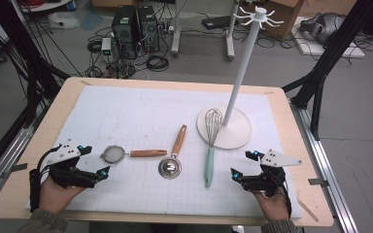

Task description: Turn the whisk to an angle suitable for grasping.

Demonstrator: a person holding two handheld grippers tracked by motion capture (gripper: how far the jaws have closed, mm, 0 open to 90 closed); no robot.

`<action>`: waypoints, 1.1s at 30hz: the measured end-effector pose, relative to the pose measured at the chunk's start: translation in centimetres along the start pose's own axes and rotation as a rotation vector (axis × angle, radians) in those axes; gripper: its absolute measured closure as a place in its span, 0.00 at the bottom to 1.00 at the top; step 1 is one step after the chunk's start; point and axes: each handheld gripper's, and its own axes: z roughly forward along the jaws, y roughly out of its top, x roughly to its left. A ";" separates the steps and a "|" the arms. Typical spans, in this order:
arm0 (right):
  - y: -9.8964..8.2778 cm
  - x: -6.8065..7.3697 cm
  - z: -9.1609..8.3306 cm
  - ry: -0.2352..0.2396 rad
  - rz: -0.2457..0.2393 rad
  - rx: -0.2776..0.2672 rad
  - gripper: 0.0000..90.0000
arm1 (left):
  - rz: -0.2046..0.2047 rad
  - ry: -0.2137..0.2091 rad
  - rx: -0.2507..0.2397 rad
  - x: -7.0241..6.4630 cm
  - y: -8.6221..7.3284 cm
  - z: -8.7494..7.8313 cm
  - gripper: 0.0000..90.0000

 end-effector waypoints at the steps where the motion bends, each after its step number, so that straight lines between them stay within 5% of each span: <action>1: 0.0 0.0 0.0 0.000 0.000 0.000 0.17 | 0.000 0.000 0.000 0.0 0.0 0.0 0.03; 10: -0.1 -0.1 -0.4 -0.010 0.028 -0.024 0.20 | 0.001 0.001 -0.001 0.0 0.0 0.0 0.03; 33: 1.0 -0.6 1.6 0.074 -0.020 0.129 0.91 | -0.003 0.021 0.004 0.0 -0.3 -0.2 0.03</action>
